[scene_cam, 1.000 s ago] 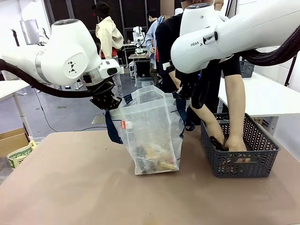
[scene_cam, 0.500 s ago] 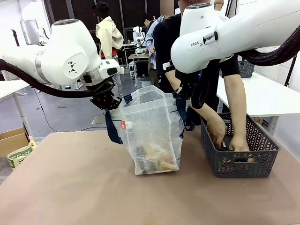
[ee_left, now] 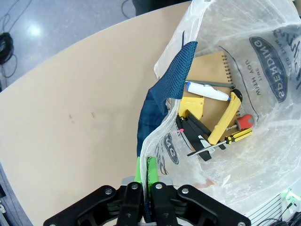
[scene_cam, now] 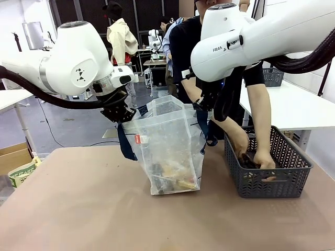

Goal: Transfer purchased items from the store into the shopping bag.
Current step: Move the Reusable shopping bag to the right side of the table.

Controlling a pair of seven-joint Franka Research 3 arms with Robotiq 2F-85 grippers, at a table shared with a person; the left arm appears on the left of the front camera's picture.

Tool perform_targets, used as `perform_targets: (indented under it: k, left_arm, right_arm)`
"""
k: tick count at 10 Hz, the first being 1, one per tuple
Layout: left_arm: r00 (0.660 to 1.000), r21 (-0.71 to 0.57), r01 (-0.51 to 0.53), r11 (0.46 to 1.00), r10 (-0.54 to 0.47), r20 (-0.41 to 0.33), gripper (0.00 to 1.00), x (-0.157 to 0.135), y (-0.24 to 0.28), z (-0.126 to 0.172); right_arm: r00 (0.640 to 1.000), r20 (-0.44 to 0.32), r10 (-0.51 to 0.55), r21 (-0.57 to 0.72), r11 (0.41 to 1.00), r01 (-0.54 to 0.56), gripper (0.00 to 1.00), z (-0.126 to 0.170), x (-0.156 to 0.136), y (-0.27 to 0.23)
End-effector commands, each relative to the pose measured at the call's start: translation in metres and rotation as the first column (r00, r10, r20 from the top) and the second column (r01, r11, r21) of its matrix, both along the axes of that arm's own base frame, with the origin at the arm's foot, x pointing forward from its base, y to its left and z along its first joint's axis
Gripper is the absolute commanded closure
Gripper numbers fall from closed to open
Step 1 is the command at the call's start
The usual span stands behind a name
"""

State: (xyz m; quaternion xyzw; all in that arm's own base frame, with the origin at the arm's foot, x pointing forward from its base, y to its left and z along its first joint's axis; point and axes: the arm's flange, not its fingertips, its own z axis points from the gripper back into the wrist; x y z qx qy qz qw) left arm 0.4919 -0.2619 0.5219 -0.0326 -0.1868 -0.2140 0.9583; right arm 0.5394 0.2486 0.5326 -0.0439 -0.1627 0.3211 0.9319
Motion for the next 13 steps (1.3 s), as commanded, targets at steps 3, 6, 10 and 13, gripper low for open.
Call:
perform_targets:
  k: [3,6,10,13]
  left_arm:
    - [1.000,-0.001,-0.004,1.000,0.004,0.001,1.00,0.0001,0.0005,-0.0002]
    - [1.000,-0.001,-0.004,1.000,0.004,0.001,1.00,0.0001,0.0005,-0.0002]
    - [1.000,-0.001,-0.004,1.000,0.004,0.001,1.00,0.0001,0.0005,-0.0002]
    - [1.000,-0.001,-0.004,1.000,0.004,0.001,1.00,0.0001,0.0005,-0.0002]
  right_arm:
    - [1.000,0.003,0.000,0.001,1.000,0.000,1.00,0.0010,0.0001,0.0002]
    - [1.000,0.003,0.000,0.001,1.000,0.000,1.00,0.0010,0.0001,0.0002]
    - [1.000,0.003,0.000,0.001,1.000,0.000,1.00,0.0010,0.0001,0.0002]
    - [1.000,0.003,0.000,0.001,1.000,0.000,1.00,0.0010,0.0001,0.0002]
